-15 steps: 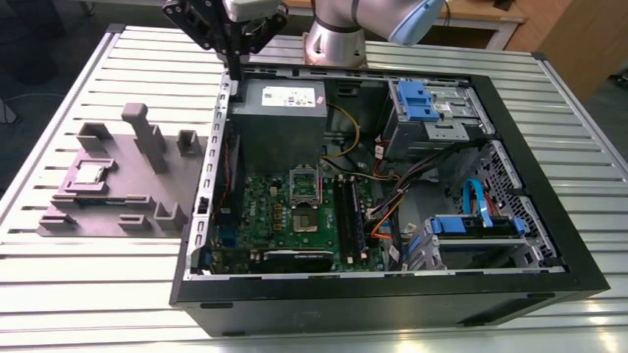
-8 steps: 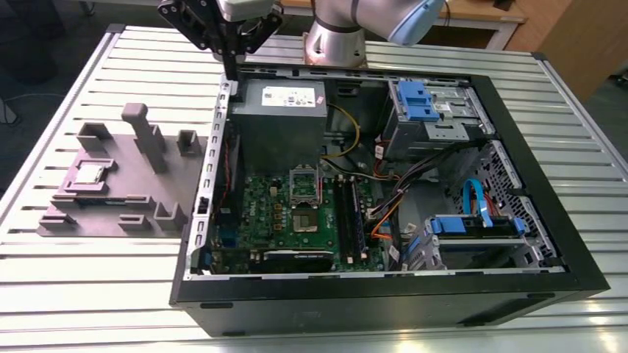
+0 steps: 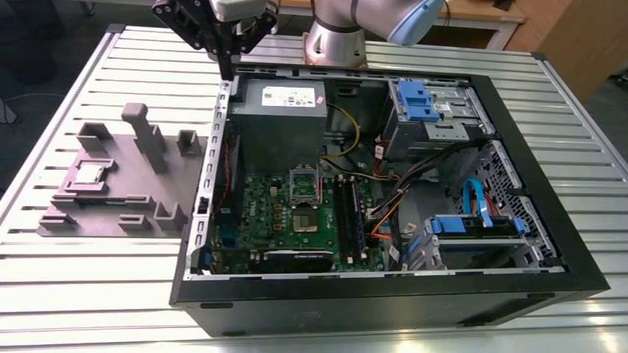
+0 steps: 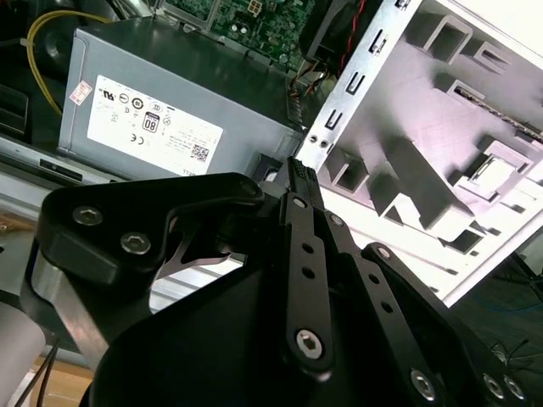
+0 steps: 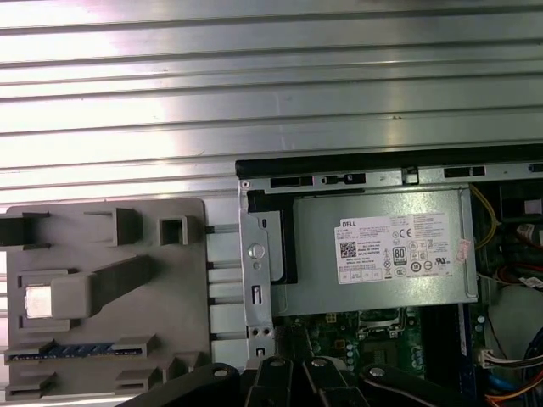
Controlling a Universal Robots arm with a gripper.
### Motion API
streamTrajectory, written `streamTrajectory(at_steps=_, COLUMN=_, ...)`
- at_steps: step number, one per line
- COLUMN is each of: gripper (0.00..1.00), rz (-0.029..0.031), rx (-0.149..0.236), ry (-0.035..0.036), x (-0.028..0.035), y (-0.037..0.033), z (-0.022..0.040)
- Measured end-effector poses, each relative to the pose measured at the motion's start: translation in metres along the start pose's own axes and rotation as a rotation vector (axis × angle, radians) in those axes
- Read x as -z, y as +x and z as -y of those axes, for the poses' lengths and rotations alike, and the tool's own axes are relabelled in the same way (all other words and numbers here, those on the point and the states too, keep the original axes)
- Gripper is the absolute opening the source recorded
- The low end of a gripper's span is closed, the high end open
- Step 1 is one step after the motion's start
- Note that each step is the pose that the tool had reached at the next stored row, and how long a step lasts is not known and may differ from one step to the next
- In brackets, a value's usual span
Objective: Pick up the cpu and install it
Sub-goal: 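Reach for the cpu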
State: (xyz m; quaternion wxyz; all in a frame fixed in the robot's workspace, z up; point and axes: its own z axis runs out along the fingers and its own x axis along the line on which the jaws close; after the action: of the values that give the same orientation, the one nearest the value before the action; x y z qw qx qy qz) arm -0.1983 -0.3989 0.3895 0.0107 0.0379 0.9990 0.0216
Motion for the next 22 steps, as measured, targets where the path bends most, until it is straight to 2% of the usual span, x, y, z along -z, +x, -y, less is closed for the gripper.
streamTrajectory(at_steps=22, gripper=0.10, rz=-0.0004, rx=0.000, ry=0.0000, x=-0.0001, y=0.0114, z=0.0009)
